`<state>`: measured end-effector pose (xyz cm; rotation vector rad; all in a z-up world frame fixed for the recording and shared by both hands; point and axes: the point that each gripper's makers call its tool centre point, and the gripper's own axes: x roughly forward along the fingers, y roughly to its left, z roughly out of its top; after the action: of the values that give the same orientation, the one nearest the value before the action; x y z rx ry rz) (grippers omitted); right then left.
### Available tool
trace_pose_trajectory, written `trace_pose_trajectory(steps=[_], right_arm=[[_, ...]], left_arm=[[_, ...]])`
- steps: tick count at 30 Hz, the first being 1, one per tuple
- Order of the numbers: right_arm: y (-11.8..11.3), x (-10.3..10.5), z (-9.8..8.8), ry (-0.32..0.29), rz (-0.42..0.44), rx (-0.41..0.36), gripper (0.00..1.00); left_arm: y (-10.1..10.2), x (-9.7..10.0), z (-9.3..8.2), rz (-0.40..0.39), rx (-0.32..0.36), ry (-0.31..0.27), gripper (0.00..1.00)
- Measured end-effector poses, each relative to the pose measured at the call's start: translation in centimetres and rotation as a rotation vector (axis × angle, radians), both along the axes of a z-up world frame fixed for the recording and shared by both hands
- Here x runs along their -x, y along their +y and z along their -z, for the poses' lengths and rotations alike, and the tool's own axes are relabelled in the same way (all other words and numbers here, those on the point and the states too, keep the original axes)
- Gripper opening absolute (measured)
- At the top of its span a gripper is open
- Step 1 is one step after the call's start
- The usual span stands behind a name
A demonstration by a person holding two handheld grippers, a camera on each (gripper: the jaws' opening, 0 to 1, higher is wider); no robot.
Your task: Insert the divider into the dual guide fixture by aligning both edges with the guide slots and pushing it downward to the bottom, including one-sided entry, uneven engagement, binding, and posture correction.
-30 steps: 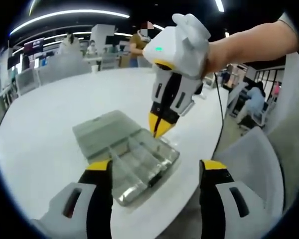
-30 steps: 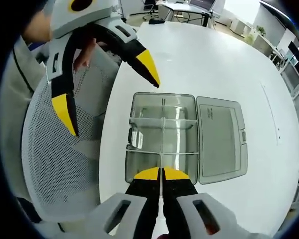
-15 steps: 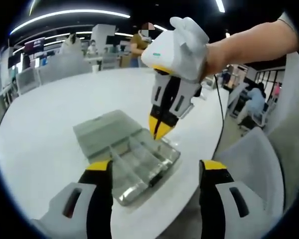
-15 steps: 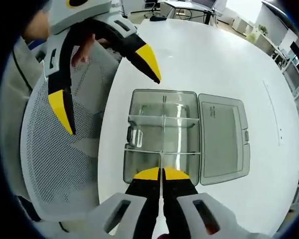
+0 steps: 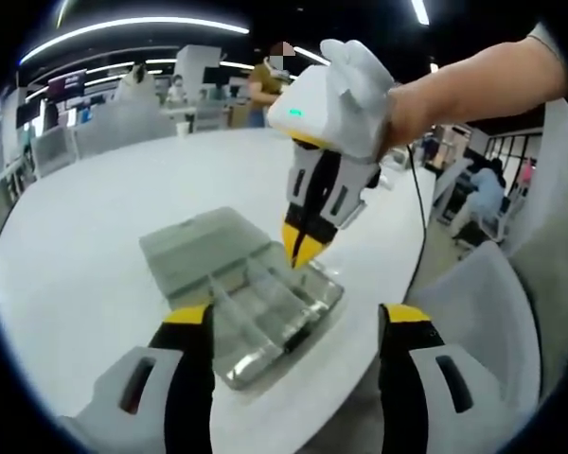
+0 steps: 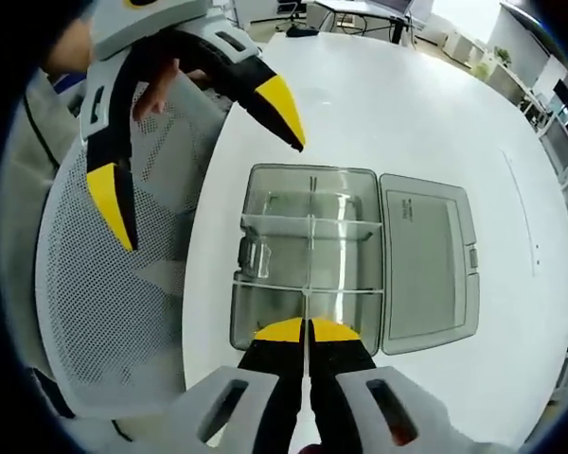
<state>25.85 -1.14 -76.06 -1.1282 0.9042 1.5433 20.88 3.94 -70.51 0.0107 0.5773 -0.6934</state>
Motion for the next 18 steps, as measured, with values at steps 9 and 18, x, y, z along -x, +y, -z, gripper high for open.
trace_pose_trajectory(steps=[9, 18], right_arm=[[0.24, 0.12, -0.51, -0.008, -0.012, 0.013, 0.00], [-0.07, 0.02, 0.12, 0.014, 0.028, 0.008, 0.00]], left_arm=[[0.00, -0.10, 0.18, -0.001, 0.002, 0.003, 0.68], [0.01, -0.27, 0.22, 0.001, 0.006, 0.001, 0.68]])
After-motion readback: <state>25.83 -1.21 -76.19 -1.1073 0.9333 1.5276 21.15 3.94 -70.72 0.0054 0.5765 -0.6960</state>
